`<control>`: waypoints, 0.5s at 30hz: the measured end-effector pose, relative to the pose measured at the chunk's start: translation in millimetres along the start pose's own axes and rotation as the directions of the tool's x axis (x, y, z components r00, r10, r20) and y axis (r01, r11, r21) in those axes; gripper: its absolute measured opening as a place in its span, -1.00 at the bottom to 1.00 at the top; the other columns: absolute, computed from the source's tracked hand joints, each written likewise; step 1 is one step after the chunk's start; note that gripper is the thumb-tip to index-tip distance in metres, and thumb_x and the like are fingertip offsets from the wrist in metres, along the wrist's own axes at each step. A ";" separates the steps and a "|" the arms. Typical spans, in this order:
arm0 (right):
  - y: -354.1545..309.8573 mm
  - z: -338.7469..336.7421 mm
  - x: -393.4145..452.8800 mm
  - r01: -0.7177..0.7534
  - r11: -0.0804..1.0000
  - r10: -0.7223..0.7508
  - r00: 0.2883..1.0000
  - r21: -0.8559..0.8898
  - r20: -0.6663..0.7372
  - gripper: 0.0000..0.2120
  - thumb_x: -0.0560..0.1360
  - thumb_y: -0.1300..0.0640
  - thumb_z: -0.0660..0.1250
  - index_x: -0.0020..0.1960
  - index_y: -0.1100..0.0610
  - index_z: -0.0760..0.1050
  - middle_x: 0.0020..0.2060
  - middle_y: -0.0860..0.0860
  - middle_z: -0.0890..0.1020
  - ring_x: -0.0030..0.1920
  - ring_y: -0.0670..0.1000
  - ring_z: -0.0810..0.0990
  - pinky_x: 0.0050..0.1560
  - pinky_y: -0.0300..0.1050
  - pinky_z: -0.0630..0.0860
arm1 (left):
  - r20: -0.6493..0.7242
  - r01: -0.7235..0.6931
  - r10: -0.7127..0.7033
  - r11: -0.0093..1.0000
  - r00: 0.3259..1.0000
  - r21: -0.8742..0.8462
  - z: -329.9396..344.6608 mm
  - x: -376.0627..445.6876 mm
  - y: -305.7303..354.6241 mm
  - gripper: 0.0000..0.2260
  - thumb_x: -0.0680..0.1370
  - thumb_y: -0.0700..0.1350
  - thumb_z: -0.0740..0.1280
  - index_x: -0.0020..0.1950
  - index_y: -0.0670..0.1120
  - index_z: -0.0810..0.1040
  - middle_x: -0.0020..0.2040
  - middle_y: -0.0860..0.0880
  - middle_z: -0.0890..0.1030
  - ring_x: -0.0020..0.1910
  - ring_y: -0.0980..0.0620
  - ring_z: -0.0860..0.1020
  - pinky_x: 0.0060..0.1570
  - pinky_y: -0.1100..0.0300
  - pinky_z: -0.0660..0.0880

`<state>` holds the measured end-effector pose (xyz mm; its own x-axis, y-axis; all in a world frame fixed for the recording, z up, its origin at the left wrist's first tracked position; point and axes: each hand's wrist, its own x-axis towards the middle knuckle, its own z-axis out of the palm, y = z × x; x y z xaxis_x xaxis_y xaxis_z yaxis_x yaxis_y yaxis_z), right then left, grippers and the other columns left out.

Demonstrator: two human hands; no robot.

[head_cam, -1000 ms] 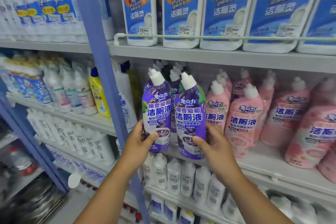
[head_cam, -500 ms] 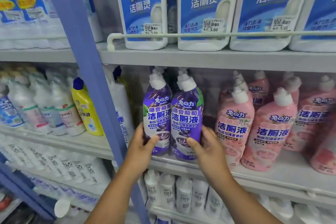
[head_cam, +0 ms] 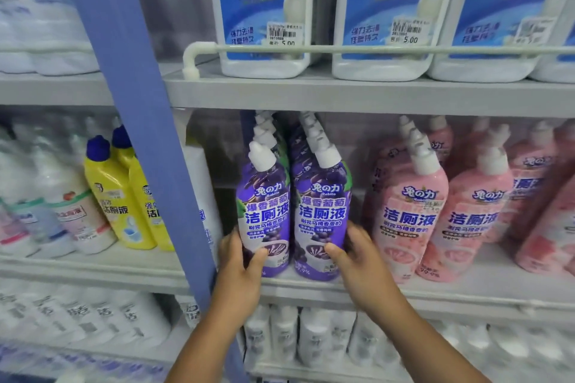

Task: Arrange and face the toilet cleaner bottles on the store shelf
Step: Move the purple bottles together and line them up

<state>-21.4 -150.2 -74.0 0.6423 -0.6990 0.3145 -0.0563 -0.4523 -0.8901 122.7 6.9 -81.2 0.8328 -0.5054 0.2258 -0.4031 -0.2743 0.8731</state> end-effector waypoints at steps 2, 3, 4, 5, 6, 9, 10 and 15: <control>-1.0 1.5 -1.1 -0.022 0.994 0.025 0.999 -0.111 0.022 -0.57 0.55 0.10 0.35 0.40 -0.08 0.45 0.15 -0.10 0.55 0.19 -0.13 0.50 0.34 -0.02 0.42 | 0.016 0.010 -0.010 1.000 1.000 0.001 2.0 -3.1 2.3 -0.41 0.62 -0.15 0.29 0.60 0.00 0.13 0.41 0.01 0.38 0.38 0.00 0.41 0.32 0.17 0.33; -2.8 3.2 -2.6 -0.042 0.985 0.046 0.999 -0.165 0.019 -0.51 0.58 0.14 0.33 0.48 -0.03 0.37 0.20 -0.07 0.52 0.19 -0.19 0.44 0.33 -0.14 0.37 | 0.030 0.015 -0.016 1.000 0.999 0.010 3.0 -3.7 2.7 -0.38 0.63 -0.13 0.26 0.62 0.01 0.03 0.48 0.01 0.36 0.42 0.00 0.40 0.34 0.16 0.33; -5.0 5.1 -4.0 -0.059 0.980 0.064 0.998 -0.190 0.022 -0.45 0.60 0.15 0.31 0.55 -0.01 0.27 0.25 -0.05 0.49 0.21 -0.22 0.39 0.28 -0.27 0.32 | 0.047 0.018 -0.019 1.000 0.999 0.026 3.3 -4.5 4.1 -0.36 0.64 -0.10 0.24 0.63 0.01 -0.04 0.52 0.01 0.34 0.44 -0.01 0.38 0.36 0.15 0.34; -5.9 7.0 -5.0 -0.081 0.978 0.089 0.996 -0.194 0.029 -0.41 0.62 0.14 0.28 0.59 0.00 0.17 0.32 -0.05 0.46 0.26 -0.23 0.37 0.26 -0.34 0.27 | 0.056 0.023 -0.025 0.999 0.998 0.043 3.2 -5.2 5.3 -0.34 0.65 -0.08 0.21 0.64 0.01 -0.10 0.55 0.01 0.32 0.46 -0.02 0.37 0.36 0.14 0.34; -5.9 8.1 -5.7 -0.104 0.976 0.114 0.993 -0.191 0.042 -0.38 0.63 0.12 0.25 0.62 0.01 0.08 0.39 -0.08 0.42 0.31 -0.23 0.36 0.27 -0.37 0.25 | 0.064 0.030 -0.034 0.998 0.997 0.062 2.5 -5.9 6.2 -0.33 0.66 -0.06 0.20 0.64 0.00 -0.14 0.56 0.00 0.29 0.47 -0.04 0.36 0.36 0.12 0.34; -8.7 6.7 -5.3 -0.160 0.976 0.175 0.980 -0.145 0.097 -0.33 0.66 0.08 0.20 0.64 -0.04 -0.10 0.46 -0.23 0.34 0.42 -0.24 0.32 0.42 -0.27 0.26 | 0.118 0.065 -0.073 0.995 0.990 0.073 0.4 -8.3 12.0 -0.30 0.67 -0.02 0.15 0.62 -0.01 -0.27 0.60 -0.01 0.22 0.50 -0.07 0.32 0.37 0.10 0.31; -8.6 5.9 -5.3 -0.164 0.977 0.179 0.978 -0.138 0.108 -0.32 0.67 0.05 0.19 0.64 -0.07 -0.13 0.47 -0.25 0.32 0.44 -0.22 0.31 0.45 -0.22 0.25 | 0.134 0.086 -0.095 0.994 0.986 0.072 0.1 -8.8 13.8 -0.30 0.68 -0.01 0.14 0.62 -0.01 -0.30 0.60 -0.02 0.21 0.49 -0.08 0.32 0.36 0.10 0.31; -10.4 0.9 -2.0 -0.211 0.976 0.219 0.963 -0.061 0.159 -0.29 0.60 -0.07 0.20 0.63 -0.14 -0.10 0.49 -0.26 0.35 0.47 -0.23 0.32 0.53 -0.07 0.25 | 0.138 0.182 -0.197 0.977 0.971 0.116 3.9 -2.4 18.6 -0.34 0.64 -0.09 0.07 0.62 0.01 -0.28 0.53 -0.10 0.34 0.21 -0.17 0.48 0.05 0.06 0.39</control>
<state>-21.4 -143.6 -65.7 0.7279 -0.6834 0.0557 -0.2371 -0.3271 -0.9148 111.8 -0.2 -67.2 0.8353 -0.5496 -0.0125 -0.2864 -0.4544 0.8435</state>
